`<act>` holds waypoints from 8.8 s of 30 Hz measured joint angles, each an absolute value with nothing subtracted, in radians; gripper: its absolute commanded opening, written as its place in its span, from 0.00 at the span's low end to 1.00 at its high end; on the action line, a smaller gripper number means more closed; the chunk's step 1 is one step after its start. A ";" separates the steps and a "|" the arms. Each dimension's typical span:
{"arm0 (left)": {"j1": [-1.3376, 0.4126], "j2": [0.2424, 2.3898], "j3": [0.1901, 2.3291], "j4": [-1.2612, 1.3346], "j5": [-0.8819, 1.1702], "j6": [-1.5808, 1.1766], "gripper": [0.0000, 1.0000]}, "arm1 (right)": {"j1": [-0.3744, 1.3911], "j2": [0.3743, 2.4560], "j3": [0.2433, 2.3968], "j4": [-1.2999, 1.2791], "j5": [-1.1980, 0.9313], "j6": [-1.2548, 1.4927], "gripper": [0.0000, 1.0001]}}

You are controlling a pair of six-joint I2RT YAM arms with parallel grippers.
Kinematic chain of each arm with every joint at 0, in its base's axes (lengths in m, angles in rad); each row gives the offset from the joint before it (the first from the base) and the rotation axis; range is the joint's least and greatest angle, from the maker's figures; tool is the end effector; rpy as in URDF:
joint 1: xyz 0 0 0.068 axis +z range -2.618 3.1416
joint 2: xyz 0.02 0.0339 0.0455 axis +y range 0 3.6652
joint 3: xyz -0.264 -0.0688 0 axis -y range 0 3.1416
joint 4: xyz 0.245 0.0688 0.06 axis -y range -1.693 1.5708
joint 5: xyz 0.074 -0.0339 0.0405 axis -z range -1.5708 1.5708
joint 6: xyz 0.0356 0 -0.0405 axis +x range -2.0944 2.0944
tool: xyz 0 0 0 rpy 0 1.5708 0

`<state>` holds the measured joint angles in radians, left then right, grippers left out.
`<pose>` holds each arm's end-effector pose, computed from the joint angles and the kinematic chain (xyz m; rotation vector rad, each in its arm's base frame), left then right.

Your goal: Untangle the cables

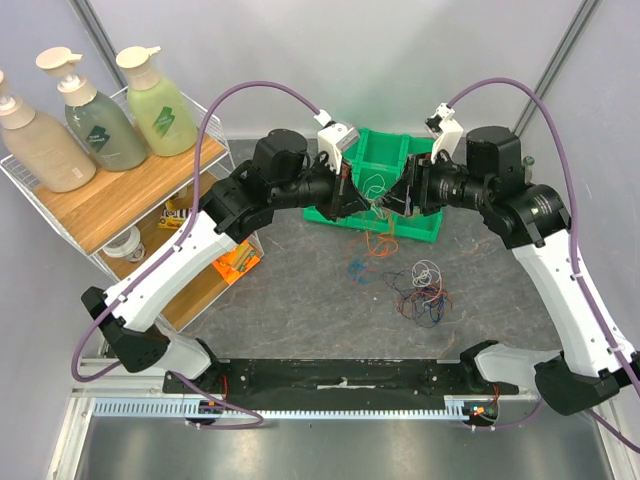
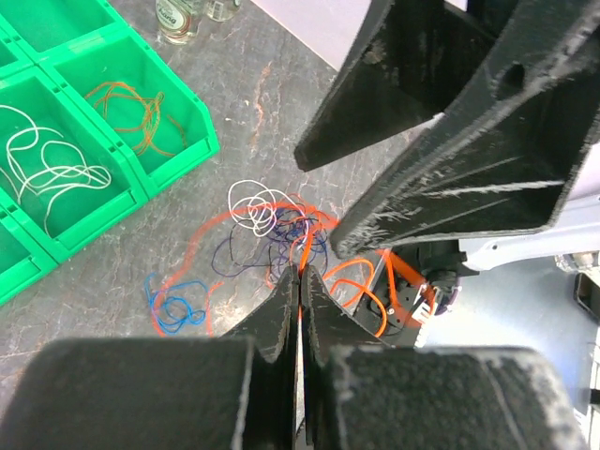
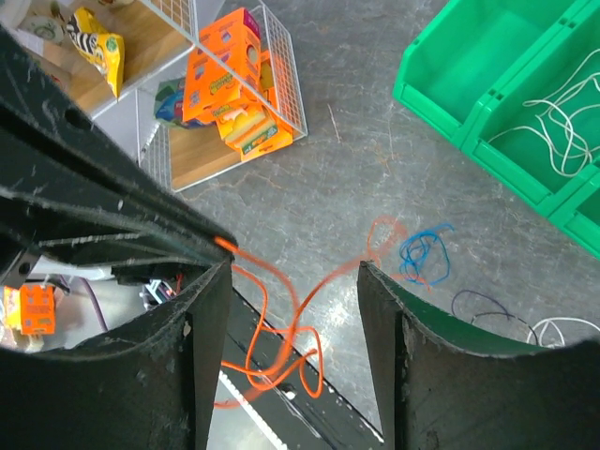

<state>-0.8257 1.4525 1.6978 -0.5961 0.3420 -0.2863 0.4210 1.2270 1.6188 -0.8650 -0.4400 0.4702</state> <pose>0.2034 -0.2381 0.4564 0.7800 1.8985 -1.0506 0.2029 0.1075 0.4627 -0.2384 2.1334 0.9897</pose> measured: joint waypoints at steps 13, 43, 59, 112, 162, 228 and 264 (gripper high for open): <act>-0.826 1.480 1.707 -0.657 0.364 -0.196 0.02 | 0.422 1.179 1.564 -0.901 -0.410 0.443 0.64; -0.800 1.573 1.829 -0.827 0.133 -0.269 0.70 | 0.321 1.291 1.525 -0.867 -0.262 0.541 0.00; -0.801 1.447 1.773 -0.834 0.131 -0.266 0.66 | 0.207 1.510 1.783 -0.915 -0.161 0.460 0.00; -0.800 1.484 1.796 -0.812 0.133 -0.225 0.66 | 0.208 1.769 1.461 -0.532 0.072 0.454 0.00; -0.798 1.789 1.485 -0.741 0.337 -0.373 0.62 | 0.241 1.208 0.943 -0.720 -0.138 0.433 0.53; -0.796 1.658 1.461 -0.545 0.501 -0.328 0.02 | 0.379 1.208 1.006 -0.591 -0.387 0.609 0.47; -0.755 1.525 1.480 -0.606 0.340 -0.325 0.02 | 0.386 1.096 1.119 -0.908 0.715 0.432 0.18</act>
